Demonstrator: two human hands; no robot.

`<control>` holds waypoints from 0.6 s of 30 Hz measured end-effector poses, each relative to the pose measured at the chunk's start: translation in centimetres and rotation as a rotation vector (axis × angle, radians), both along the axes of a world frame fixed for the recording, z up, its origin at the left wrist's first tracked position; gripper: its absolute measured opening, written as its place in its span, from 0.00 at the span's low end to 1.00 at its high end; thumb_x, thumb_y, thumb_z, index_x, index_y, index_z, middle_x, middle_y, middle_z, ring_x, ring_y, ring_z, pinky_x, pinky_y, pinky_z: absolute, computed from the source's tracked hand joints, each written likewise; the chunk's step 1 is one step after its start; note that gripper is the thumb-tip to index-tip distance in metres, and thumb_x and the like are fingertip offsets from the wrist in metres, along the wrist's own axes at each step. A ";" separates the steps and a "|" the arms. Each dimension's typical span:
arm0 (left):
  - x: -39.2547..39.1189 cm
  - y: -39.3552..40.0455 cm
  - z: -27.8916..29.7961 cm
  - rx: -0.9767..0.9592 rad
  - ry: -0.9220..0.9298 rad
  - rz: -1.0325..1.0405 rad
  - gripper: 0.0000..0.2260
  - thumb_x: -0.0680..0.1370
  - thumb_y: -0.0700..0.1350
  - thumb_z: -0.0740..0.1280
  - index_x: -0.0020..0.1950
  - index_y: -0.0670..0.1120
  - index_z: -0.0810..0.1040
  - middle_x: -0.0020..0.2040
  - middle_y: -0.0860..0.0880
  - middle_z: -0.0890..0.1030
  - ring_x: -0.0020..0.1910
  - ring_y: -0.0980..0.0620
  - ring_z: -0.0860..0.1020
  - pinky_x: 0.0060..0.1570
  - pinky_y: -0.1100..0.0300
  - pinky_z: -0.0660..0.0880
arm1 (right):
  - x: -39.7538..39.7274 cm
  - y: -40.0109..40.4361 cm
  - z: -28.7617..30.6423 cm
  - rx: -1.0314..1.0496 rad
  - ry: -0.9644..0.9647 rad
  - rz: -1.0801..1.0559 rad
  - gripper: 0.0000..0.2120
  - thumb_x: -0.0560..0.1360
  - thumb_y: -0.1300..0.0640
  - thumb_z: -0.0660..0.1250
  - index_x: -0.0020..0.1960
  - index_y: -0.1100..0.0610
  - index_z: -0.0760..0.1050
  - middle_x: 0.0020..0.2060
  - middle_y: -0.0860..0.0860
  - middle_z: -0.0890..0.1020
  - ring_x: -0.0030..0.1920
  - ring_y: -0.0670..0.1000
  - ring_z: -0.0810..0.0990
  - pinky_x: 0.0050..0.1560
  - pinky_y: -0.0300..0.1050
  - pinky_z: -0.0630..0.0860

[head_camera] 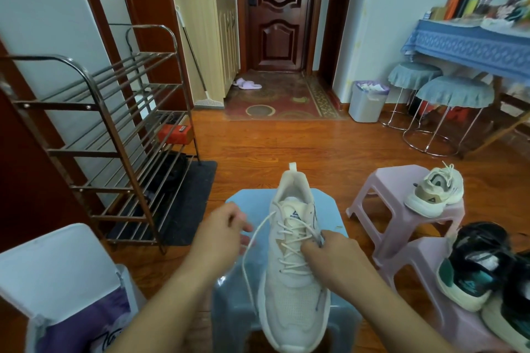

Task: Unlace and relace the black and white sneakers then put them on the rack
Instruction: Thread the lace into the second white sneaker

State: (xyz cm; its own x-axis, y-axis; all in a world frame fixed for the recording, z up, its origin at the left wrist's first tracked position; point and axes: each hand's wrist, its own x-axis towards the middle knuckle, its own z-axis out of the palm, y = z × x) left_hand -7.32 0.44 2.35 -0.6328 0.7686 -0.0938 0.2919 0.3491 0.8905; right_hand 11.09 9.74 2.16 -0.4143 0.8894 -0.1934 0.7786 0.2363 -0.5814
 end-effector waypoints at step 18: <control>-3.3 -0.4 -0.3 -0.122 0.379 -0.072 0.08 0.81 0.51 0.68 0.43 0.52 0.79 0.40 0.54 0.82 0.40 0.56 0.79 0.44 0.50 0.79 | -0.4 -0.2 0.5 -0.013 -0.069 -0.027 0.17 0.77 0.43 0.59 0.46 0.56 0.77 0.41 0.51 0.80 0.42 0.50 0.78 0.39 0.45 0.74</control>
State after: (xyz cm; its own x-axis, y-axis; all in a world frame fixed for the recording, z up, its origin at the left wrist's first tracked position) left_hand -10.58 0.05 2.06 -0.5854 0.8096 0.0422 0.6188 0.4126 0.6684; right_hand 10.68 9.51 2.62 -0.3758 0.8971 -0.2323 0.8228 0.2076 -0.5291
